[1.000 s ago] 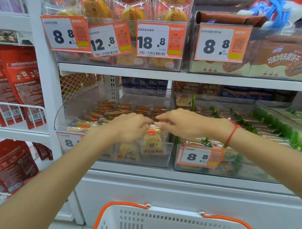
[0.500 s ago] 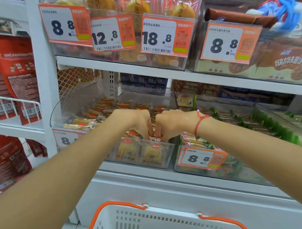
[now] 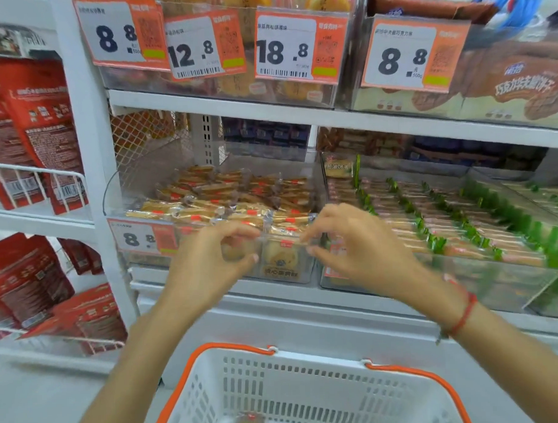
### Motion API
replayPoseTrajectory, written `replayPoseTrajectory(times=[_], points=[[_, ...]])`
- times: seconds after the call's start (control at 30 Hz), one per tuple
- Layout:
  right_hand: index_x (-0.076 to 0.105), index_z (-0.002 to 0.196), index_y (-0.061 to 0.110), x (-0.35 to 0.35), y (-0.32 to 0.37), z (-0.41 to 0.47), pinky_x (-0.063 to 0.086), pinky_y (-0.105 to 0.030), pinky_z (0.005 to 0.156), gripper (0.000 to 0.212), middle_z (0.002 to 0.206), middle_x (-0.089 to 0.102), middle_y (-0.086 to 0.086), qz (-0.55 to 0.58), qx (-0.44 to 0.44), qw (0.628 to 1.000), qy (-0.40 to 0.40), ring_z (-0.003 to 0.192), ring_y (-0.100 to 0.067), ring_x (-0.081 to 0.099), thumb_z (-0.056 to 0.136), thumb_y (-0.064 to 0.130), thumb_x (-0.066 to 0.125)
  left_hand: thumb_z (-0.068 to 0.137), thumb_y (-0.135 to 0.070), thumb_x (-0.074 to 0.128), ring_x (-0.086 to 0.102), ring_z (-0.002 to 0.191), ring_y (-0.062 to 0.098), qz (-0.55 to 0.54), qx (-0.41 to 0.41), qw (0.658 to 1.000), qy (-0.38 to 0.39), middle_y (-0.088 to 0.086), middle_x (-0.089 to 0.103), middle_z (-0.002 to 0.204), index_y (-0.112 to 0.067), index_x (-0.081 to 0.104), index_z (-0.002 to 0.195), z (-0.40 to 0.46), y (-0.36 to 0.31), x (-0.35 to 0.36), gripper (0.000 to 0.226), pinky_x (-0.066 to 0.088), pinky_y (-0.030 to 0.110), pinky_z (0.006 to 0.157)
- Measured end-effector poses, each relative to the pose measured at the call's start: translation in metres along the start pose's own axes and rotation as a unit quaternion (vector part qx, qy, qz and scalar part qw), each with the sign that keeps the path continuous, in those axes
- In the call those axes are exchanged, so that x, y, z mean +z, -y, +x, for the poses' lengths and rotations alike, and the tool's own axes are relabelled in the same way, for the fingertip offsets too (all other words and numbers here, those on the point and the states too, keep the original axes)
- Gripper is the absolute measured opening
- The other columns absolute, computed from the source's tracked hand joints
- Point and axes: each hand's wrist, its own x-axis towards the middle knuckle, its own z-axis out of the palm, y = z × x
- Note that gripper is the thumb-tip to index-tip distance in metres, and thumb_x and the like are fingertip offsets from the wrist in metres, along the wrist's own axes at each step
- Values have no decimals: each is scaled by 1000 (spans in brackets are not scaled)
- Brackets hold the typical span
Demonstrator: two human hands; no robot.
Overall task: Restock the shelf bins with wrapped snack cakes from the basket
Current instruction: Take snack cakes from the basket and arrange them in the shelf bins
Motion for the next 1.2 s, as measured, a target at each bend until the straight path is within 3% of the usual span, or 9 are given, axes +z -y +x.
replayPoseTrajectory(times=[0.1, 0.23, 0.47, 0.6, 0.73, 0.87, 1.0, 1.1, 1.2], points=[[70, 94, 31, 39, 7, -39, 48, -30, 67, 10, 85, 57, 14, 75, 41, 996, -13, 79, -7, 54, 85, 27, 70, 79, -17, 75, 62, 83, -6, 24, -39, 998, 46, -28, 66, 93, -49, 60, 82, -29, 22, 22, 36, 51, 27, 73], [66, 103, 36, 107, 13, -88, 40, -26, 71, 14, 83, 47, 19, 114, 115, 979, 125, 79, -2, 47, 91, 32, 61, 82, -19, 70, 60, 88, -4, 127, -124, 961, 210, -28, 62, 99, -47, 57, 87, -56, 56, 51, 31, 48, 25, 82], [65, 115, 24, 235, 35, -173, 47, -30, 83, 22, 110, 63, 5, 189, 185, 890, 371, 98, -14, 58, 96, 28, 56, 88, -10, 61, 57, 111, 16, 246, -233, 806, 485, -8, 57, 125, -29, 60, 116, -131, 126, 116, 34, 47, 29, 92], [39, 144, 17, 288, 62, -208, 42, -38, 101, 48, 146, 41, -7, 206, 172, 837, 477, 128, -25, 46, 99, 29, 51, 88, -8, 58, 57, 111, 20, 262, -271, 728, 573, 3, 56, 132, -21, 56, 126, -186, 159, 138, 40, 46, 19, 77], [12, 153, 19, 326, 86, -228, 42, -42, 101, 67, 157, 20, -6, 249, 190, 818, 482, 134, -29, 37, 99, 31, 49, 94, -22, 56, 48, 126, 26, 301, -222, 722, 582, 8, 45, 142, -22, 35, 146, -217, 169, 145, 56, 41, 33, 98], [30, 143, 18, 345, 99, -232, 48, -38, 86, 50, 137, 47, -9, 300, 258, 808, 435, 114, -30, 53, 98, 28, 50, 93, -35, 54, 54, 117, 26, 311, -200, 704, 606, 6, 54, 132, -26, 36, 143, -229, 184, 156, 53, 43, 33, 92], [47, 104, 20, 349, 101, -234, 42, -27, 61, 12, 93, 60, -8, 415, 382, 723, 398, 69, -18, 54, 98, 29, 52, 86, -24, 60, 53, 119, 25, 282, -232, 693, 621, 6, 53, 136, -30, 40, 142, -227, 192, 160, 59, 45, 34, 96], [48, 74, 29, 342, 90, -235, 48, -30, 63, 23, 82, 57, 3, 395, 394, 744, 367, 66, -19, 56, 97, 26, 54, 83, -15, 59, 53, 116, 25, 221, -277, 710, 608, 6, 51, 138, -31, 44, 139, -224, 198, 164, 60, 44, 35, 99], [56, 71, 29, 321, 67, -227, 55, -36, 78, 25, 82, 61, 9, 392, 379, 767, 340, 75, -10, 61, 95, 21, 57, 88, -14, 59, 49, 104, 20, 129, -284, 734, 603, -2, 53, 116, -40, 56, 108, -210, 192, 167, 33, 43, 31, 91]])
